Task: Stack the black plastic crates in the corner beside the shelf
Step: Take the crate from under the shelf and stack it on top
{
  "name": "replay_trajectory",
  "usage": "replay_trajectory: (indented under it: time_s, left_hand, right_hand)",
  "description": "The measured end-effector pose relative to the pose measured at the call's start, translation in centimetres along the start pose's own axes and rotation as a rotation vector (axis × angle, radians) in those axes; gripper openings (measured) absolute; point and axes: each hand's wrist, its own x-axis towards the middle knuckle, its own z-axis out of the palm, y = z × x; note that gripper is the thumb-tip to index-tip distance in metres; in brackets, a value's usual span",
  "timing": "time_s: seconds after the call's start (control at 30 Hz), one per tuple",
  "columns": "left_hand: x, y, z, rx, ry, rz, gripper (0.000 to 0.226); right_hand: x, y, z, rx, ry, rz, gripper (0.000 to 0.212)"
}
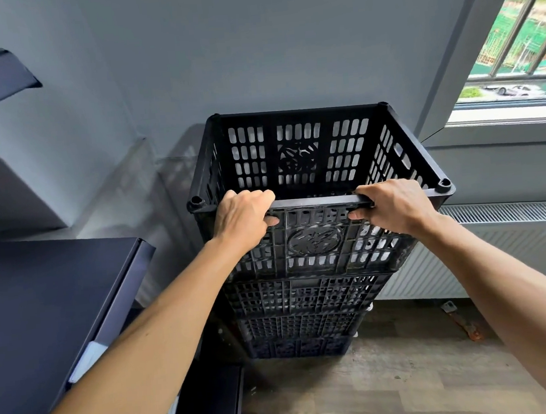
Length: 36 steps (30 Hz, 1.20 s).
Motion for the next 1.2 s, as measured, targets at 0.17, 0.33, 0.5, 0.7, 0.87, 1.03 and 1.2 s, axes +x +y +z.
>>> replay_trajectory:
  time_s: [0.17, 0.33, 0.5, 0.7, 0.87, 1.03, 1.2]
  left_hand:
    - [0.1, -0.1, 0.3, 0.016, -0.006, -0.003, 0.026]
    - [0.6, -0.5, 0.3, 0.047, -0.040, 0.015, 0.026]
    - [0.7, -0.7, 0.6, 0.051, -0.045, 0.018, 0.033]
    - [1.1, -1.2, 0.3, 0.031, -0.063, 0.044, 0.037]
    - [1.1, -1.2, 0.2, 0.041, -0.069, 0.056, 0.037]
    - [1.0, -1.2, 0.1, 0.038, -0.057, 0.048, 0.039]
    - [0.4, -0.4, 0.4, 0.039, -0.032, 0.014, 0.029]
  right_hand:
    - [-0.2, -0.2, 0.2, -0.008, 0.028, 0.015, 0.040]
    - [0.0, -0.3, 0.6, -0.029, 0.046, 0.016, 0.039]
    - [0.1, 0.1, 1.0, -0.051, 0.060, -0.008, 0.038]
    - [0.3, -0.3, 0.8, -0.043, 0.058, 0.021, 0.038]
    - [0.4, -0.3, 1.0, -0.047, 0.058, 0.026, 0.036]
    - [0.5, -0.3, 1.1, -0.056, 0.060, 0.025, 0.036]
    - [-0.3, -0.2, 1.2, -0.052, 0.083, 0.034, 0.036]
